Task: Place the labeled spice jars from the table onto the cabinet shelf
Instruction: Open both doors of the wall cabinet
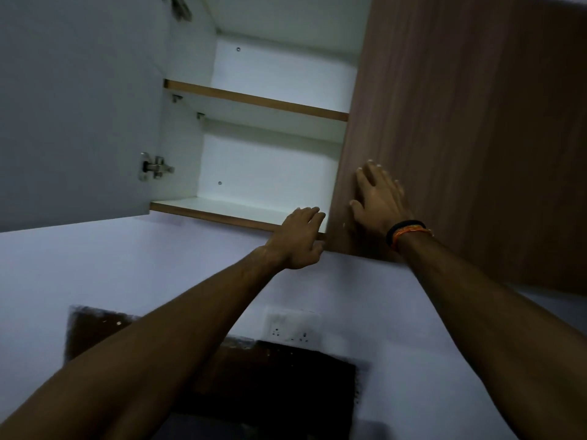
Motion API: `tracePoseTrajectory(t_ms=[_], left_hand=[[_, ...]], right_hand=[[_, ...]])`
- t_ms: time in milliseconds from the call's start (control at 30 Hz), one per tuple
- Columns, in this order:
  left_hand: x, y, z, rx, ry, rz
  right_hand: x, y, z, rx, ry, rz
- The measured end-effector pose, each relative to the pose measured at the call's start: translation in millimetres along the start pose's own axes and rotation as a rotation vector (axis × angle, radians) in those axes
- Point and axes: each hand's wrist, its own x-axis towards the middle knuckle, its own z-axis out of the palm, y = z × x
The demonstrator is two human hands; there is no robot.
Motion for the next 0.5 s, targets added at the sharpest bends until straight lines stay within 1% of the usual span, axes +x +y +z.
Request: tracePoseTrajectory(t_ms=[100, 200, 333, 433, 500], left_hand=[[25.7, 11.7, 9.1, -0.117, -0.019, -0.041], [47.8, 16.7, 18.6, -0.294, 0.050, -0.064], [66.4, 21.7, 30.3, -0.534, 0.115, -0.194], [74.5, 24.9, 35.1, -0.683, 0.133, -0.252], [80.1, 25.1, 35.5, -0.794, 0.123, -0.315]], right_hand=[[0.9, 15.9, -1.8, -0.032, 0.004, 0.028], [1.9, 28.2, -1.1, -0.041, -0.015, 0.057], [1.3, 38.2, 3.5, -0.054, -0.066, 0.068], [0.7, 44.1, 9.6, -0.048, -0.127, 0.097], [0.5, 44.9, 13.7, -0.036, -0.198, 0.129]])
